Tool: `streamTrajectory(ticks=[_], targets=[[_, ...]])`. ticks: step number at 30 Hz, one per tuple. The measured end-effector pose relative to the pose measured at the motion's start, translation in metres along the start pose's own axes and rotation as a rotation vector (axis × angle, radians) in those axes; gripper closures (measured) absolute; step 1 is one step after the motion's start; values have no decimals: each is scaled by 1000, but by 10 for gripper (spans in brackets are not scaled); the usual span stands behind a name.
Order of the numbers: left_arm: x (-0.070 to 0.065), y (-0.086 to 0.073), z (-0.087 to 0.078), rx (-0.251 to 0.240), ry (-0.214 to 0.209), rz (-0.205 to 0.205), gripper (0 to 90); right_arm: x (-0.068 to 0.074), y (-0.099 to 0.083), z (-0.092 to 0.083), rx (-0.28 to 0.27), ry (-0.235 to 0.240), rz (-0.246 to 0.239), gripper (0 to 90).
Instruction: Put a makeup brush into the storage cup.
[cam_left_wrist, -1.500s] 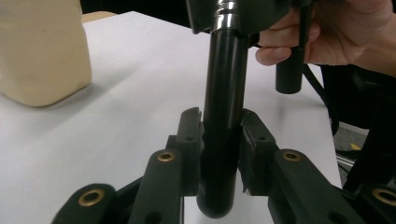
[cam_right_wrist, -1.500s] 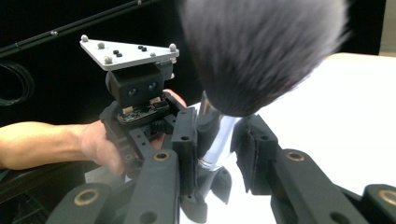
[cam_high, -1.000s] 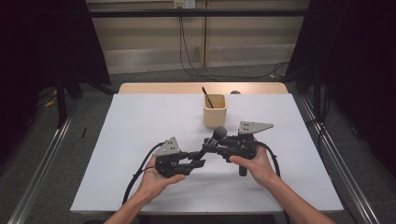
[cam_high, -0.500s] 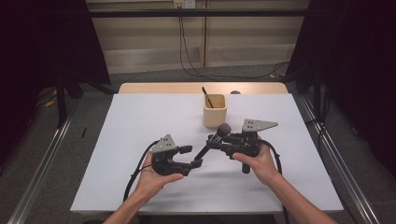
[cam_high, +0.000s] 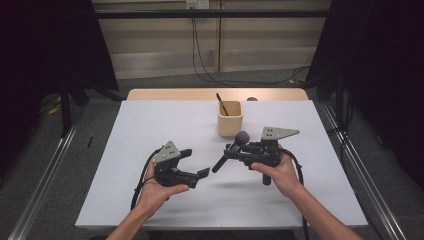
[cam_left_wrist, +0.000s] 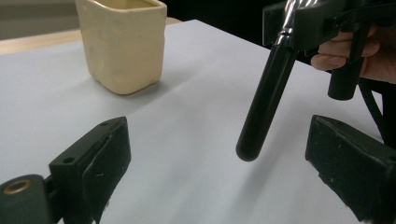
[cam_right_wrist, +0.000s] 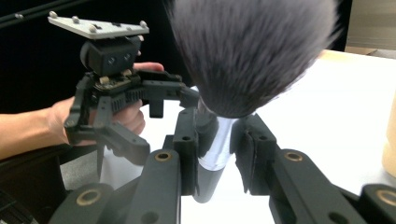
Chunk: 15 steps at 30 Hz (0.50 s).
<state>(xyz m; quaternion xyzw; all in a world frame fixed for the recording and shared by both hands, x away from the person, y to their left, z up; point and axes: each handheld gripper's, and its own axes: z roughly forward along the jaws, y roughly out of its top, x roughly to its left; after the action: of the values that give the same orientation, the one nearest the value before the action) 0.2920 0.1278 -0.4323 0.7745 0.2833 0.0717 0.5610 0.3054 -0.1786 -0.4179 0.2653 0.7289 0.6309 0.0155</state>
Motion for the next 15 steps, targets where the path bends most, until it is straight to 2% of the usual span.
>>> streamTrajectory(ticks=[2, 4, 6, 9, 11, 13, 15], targets=[[-3, 2, -5, -17, -14, -16, 65, 0, 0, -1, 6, -3, 0, 717], [-6, 5, -10, -20, -6, 8, 64, -1, 0, -3, 3, 2, 11, 717], [-4, 4, -14, -16, -5, -18, 54, -2, 0, -4, 8, 1, 10, 717], [0, 3, -18, -7, 38, -23, 40, -3, -1, -6, 18, -7, 8, 717], [0, 2, -22, -28, 40, -47, 33, -3, -1, -9, 25, -15, 4, 717], [0, 2, -27, -26, 45, -13, 22, -3, 0, -12, 26, -23, 5, 717], [1, 2, -30, -36, 58, -16, 20, -4, 1, -15, 24, -34, 5, 717]])
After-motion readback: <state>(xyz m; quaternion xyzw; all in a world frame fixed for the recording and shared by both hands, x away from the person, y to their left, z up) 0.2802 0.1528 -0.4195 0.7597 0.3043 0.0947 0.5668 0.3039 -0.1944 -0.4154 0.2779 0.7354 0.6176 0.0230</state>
